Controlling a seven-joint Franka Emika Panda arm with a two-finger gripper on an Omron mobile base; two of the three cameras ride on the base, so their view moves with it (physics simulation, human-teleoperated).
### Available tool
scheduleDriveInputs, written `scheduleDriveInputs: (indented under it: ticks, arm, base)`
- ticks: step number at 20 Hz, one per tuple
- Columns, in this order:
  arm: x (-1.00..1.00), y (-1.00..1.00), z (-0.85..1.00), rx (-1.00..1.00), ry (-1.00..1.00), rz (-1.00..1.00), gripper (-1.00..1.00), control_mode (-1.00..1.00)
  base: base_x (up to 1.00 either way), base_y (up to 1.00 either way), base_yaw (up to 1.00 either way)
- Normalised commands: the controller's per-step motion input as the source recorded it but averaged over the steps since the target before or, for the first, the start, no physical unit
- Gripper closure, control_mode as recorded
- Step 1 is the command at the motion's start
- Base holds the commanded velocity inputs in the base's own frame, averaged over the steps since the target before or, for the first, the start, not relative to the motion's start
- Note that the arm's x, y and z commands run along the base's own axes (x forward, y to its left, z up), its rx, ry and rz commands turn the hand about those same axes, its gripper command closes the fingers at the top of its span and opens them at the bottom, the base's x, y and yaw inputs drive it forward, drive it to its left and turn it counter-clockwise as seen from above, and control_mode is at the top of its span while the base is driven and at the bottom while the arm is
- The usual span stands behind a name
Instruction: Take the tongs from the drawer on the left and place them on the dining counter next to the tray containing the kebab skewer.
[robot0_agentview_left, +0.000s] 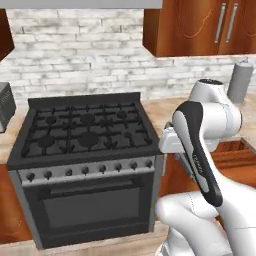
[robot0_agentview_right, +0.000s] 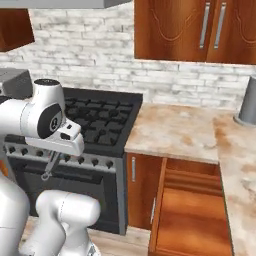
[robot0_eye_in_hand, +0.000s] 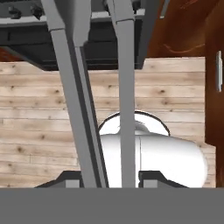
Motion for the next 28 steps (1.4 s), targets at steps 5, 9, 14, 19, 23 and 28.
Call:
scheduleDriveInputs:
  ticks: [5, 9, 14, 19, 23, 28]
  arm:
    - [0.00, 0.00, 0.00, 0.00, 0.00, 0.00, 1.00, 1.00]
    - [0.00, 0.00, 0.00, 0.00, 0.00, 0.00, 1.00, 1.00]
    - [0.00, 0.00, 0.00, 0.00, 0.00, 0.00, 1.00, 1.00]
    - [0.00, 0.00, 0.00, 0.00, 0.00, 0.00, 1.00, 1.00]
    - [0.00, 0.00, 0.00, 0.00, 0.00, 0.00, 1.00, 1.00]
    - [0.00, 0.00, 0.00, 0.00, 0.00, 0.00, 1.00, 1.00]
  base:
    - [0.00, 0.00, 1.00]
    - [0.00, 0.00, 1.00]
    - [0.00, 0.00, 1.00]
    - [0.00, 0.00, 1.00]
    - [0.00, 0.00, 1.00]
    - [0.69, -0.43, 0.56]
